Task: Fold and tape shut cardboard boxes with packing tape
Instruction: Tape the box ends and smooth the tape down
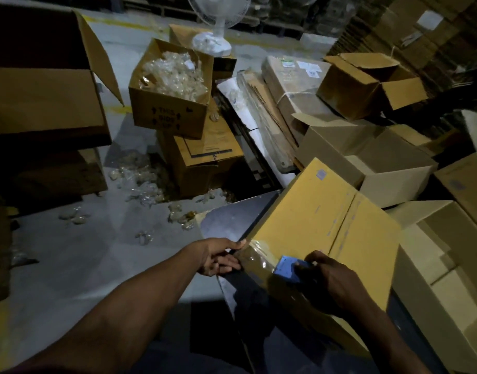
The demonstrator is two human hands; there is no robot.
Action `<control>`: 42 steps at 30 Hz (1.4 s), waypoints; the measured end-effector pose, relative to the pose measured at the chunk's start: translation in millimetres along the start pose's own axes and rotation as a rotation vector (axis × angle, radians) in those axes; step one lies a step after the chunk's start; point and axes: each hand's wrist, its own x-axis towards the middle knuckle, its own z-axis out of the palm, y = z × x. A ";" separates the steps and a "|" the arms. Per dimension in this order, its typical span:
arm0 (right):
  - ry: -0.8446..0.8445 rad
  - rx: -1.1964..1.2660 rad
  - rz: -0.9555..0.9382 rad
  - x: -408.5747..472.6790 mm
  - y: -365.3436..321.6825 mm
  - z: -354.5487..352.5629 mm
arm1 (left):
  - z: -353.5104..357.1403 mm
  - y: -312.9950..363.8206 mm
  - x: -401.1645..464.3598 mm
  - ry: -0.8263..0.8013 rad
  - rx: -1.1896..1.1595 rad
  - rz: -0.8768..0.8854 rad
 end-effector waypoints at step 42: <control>-0.274 0.266 0.220 -84.3 46.0 3.6 | 23.1 12.3 8.7 0.108 1.716 1.671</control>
